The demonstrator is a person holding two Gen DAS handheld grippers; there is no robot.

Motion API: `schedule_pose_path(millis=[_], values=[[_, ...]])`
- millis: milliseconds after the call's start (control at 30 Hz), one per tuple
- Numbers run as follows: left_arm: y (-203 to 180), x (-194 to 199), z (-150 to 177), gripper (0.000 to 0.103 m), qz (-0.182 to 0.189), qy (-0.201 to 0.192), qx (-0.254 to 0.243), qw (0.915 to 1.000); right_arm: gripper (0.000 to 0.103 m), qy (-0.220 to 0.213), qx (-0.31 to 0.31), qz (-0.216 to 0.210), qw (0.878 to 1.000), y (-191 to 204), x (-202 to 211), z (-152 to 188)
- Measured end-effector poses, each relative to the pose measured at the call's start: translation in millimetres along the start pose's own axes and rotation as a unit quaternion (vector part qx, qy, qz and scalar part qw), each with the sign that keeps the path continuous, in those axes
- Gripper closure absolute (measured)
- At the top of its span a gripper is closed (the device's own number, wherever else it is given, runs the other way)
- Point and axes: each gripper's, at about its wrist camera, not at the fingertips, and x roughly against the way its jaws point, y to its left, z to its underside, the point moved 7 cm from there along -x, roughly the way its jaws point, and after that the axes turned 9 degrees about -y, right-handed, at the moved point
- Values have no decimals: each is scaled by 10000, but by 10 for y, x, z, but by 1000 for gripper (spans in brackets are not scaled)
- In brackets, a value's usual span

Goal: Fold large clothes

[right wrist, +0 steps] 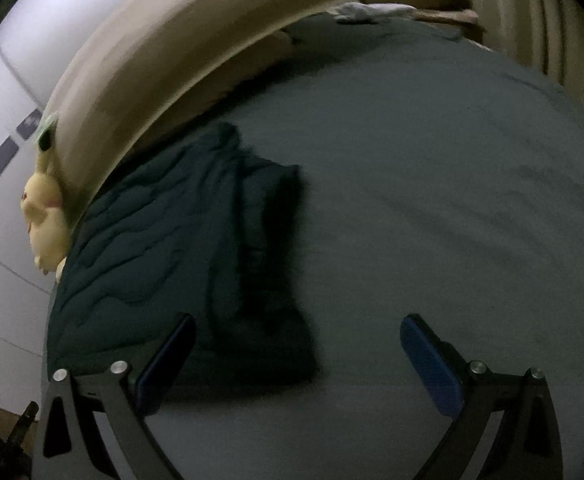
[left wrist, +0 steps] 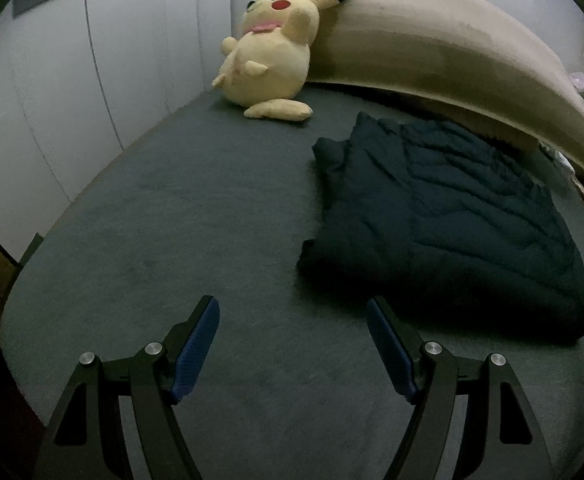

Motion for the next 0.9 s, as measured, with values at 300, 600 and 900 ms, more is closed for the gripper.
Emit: schedule_pose_path(millis=[300, 600, 900], values=[[-161, -151, -21, 27, 33, 73, -164, 9998, 0, 98, -166, -68, 9998, -154, -66, -3], [-197, -242, -42, 27, -4, 122, -208, 9997, 0, 228, -102, -163, 9996, -91, -177, 49], [-215, -320, -80, 27, 9, 147, -245, 9996, 0, 251, -127, -225, 9994, -75, -246, 27]])
